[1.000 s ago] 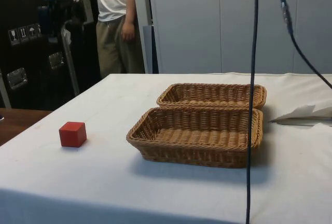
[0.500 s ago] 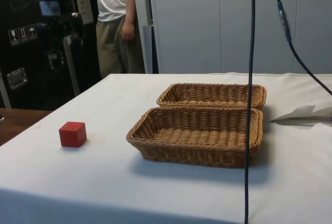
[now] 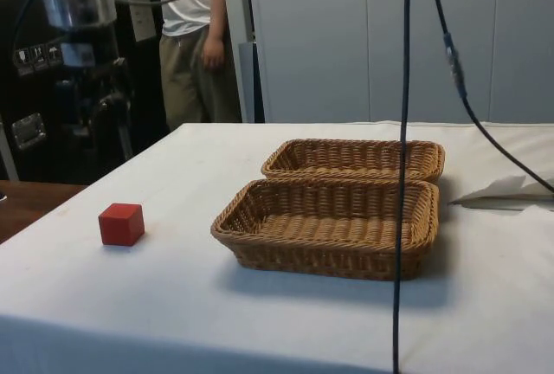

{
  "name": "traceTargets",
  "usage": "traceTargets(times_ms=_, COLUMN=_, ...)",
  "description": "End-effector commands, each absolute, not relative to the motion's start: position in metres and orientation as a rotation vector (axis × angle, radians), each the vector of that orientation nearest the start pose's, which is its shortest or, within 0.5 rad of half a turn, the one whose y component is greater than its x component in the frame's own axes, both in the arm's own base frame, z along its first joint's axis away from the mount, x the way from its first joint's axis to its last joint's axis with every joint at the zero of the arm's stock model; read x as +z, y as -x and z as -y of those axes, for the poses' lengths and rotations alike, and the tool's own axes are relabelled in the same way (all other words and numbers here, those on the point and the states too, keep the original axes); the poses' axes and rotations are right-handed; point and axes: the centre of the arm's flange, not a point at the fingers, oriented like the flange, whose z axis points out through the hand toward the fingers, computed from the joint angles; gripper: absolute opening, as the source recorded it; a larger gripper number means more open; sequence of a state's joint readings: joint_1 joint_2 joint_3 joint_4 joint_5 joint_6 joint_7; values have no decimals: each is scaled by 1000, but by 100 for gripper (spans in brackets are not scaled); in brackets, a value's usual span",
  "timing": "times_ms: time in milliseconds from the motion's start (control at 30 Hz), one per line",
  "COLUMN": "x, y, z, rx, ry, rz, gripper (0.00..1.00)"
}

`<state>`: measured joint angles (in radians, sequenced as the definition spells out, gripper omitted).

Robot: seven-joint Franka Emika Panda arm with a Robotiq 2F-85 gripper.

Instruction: Pick up the red cube and place it into the right basket.

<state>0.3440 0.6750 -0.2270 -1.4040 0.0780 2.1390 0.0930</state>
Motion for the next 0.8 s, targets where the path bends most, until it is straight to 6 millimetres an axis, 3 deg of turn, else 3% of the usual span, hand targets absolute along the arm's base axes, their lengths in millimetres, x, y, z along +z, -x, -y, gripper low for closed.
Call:
traceTargets(times_ms=0, x=315, y=-724, z=-125, rx=-137, ry=3187, rz=65, gripper=100)
traceTargets(times_ms=767, x=253, y=-730, z=-148, rx=-180, ry=3119, rz=95, gripper=100)
